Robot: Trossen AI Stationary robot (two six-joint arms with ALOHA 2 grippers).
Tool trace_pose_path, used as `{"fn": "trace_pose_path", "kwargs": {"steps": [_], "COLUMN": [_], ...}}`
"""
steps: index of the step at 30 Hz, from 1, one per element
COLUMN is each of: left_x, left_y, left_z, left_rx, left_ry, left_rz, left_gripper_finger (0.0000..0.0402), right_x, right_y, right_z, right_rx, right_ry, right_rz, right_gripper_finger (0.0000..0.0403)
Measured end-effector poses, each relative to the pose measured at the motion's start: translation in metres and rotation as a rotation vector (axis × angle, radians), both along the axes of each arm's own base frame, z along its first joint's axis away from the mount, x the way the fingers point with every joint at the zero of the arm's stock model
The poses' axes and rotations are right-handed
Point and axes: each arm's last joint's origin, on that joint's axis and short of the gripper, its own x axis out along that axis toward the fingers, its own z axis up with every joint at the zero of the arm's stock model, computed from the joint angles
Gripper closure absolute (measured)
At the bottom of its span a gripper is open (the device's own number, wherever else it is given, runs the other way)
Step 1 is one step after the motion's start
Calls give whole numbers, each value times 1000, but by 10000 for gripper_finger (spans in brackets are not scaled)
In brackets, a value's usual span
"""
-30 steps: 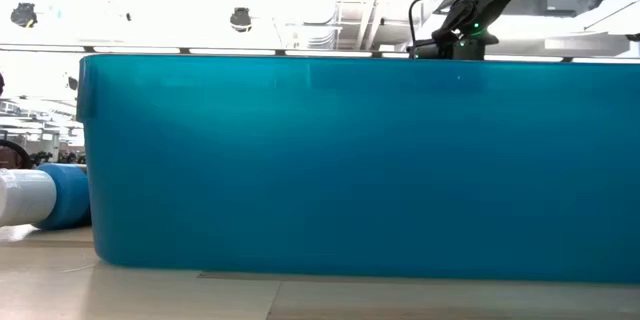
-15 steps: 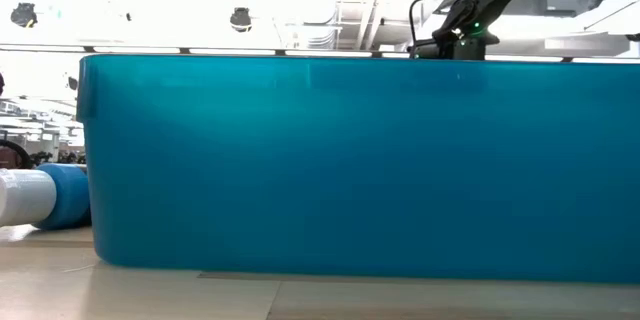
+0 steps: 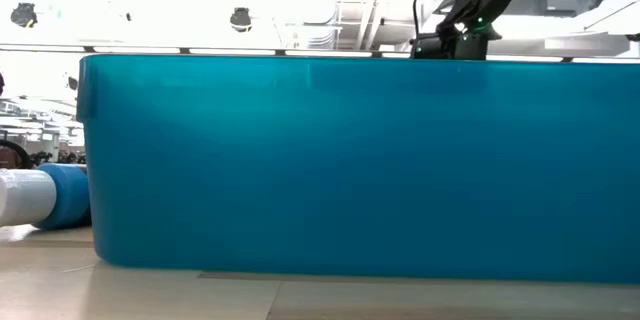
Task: Pick & Place Paint Supplies
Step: Put the blue paint bottle into the yellow bin
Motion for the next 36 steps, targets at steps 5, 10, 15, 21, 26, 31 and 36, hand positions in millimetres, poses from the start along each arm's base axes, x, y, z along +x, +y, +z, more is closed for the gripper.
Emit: {"fn": "trace_pose_path", "kwargs": {"steps": [5, 10, 15, 21, 26, 31, 36], "left_x": [0, 0, 0, 0, 0, 0, 0], "left_y": [0, 0, 0, 0, 0, 0, 0], "left_z": [0, 0, 0, 0, 0, 0, 0], "left_rx": [0, 0, 0, 0, 0, 0, 0], "left_ry": [-1, 0, -1, 0, 0, 0, 0], "left_rz": [0, 0, 0, 0, 0, 0, 0], "left_gripper_finger": [170, 170, 170, 170, 170, 170, 170], "right_x": [3, 3, 2, 1, 0, 0, -1], "right_y": [-2, -2, -2, -1, -1, 1, 11], "right_z": [-1, -1, -1, -1, -1, 0, 14], "right_rx": [-14, -18, -14, -6, -8, -16, -50], "right_ry": [-18, -19, -15, -3, 8, 22, -12], "right_rz": [-7, -17, -17, -16, -10, 1, 27], "right_gripper_finger": [184, 196, 227, 279, 289, 289, 289]}}
